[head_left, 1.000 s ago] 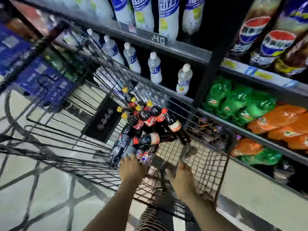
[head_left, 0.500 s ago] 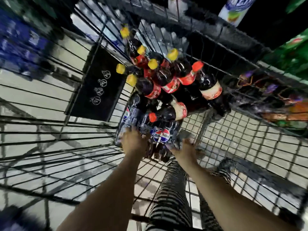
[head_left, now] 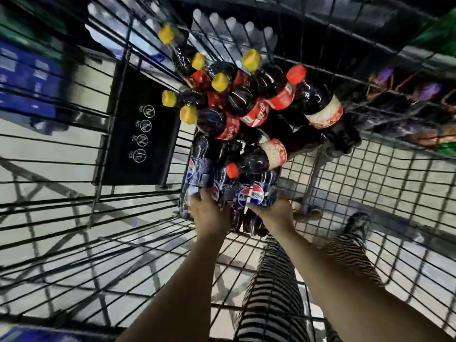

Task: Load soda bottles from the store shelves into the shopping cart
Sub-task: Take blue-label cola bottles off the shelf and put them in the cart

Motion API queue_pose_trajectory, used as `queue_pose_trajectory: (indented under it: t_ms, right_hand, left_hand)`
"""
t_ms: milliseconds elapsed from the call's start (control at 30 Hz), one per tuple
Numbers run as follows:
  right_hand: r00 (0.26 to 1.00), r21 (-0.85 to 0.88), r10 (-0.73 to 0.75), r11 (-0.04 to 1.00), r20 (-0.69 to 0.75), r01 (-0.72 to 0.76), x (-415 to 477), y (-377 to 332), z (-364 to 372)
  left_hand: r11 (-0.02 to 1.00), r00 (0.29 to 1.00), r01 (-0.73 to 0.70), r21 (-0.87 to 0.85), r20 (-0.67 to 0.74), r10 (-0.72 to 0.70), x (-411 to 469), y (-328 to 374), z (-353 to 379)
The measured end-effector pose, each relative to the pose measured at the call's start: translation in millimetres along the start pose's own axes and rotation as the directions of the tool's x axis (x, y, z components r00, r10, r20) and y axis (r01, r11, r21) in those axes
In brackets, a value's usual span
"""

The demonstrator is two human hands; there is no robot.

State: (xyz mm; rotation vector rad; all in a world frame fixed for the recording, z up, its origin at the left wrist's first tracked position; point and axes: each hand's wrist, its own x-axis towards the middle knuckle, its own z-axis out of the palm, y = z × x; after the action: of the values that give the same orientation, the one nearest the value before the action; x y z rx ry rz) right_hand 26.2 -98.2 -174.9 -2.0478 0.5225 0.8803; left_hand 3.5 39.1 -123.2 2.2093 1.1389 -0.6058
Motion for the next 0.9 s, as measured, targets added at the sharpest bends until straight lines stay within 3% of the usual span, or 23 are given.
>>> queue_pose_trajectory:
  t_ms: [233, 333, 433, 567, 767, 900]
  right_hand:
    - [0.998, -0.020, 0.040, 0.999, 0.044, -0.039, 0.0, -3.5, -5.2]
    - [0.990, -0.020, 0.115, 0.993, 0.078, -0.114, 1.9, -1.4, -1.9]
    - [0.993, -0.013, 0.115, 0.993, 0.007, -0.114, 0.9, -3.5, 1.5]
    - [0.992, -0.044, 0.118, 0.992, -0.039, -0.119, 1.2, -2.7, 6.2]
    - [0.980, -0.022, 0.170, 0.985, 0.108, -0.168, 2.5, -2.9, -14.7]
    - [0.930, 0.085, 0.260, 0.953, 0.258, -0.290, -9.5, -13.8, -43.9]
  left_hand:
    - [0.994, 1.000, 0.019, -0.106, 0.015, -0.017, 0.2, 0.3, -5.5]
    - [0.998, 0.999, 0.046, -0.040, 0.026, -0.045, 7.7, -1.8, -4.7]
    - [0.993, 0.998, 0.036, 0.117, 0.046, -0.041, 14.8, -9.0, 2.2]
    - [0.993, 0.999, 0.026, 0.119, 0.037, -0.031, 7.4, 1.7, 1.4]
    - [0.985, 0.997, 0.006, 0.171, 0.071, -0.018, 3.8, 10.3, -2.8]
    - [0.985, 0.997, 0.010, 0.172, 0.068, -0.022, -3.9, 15.8, -19.8]
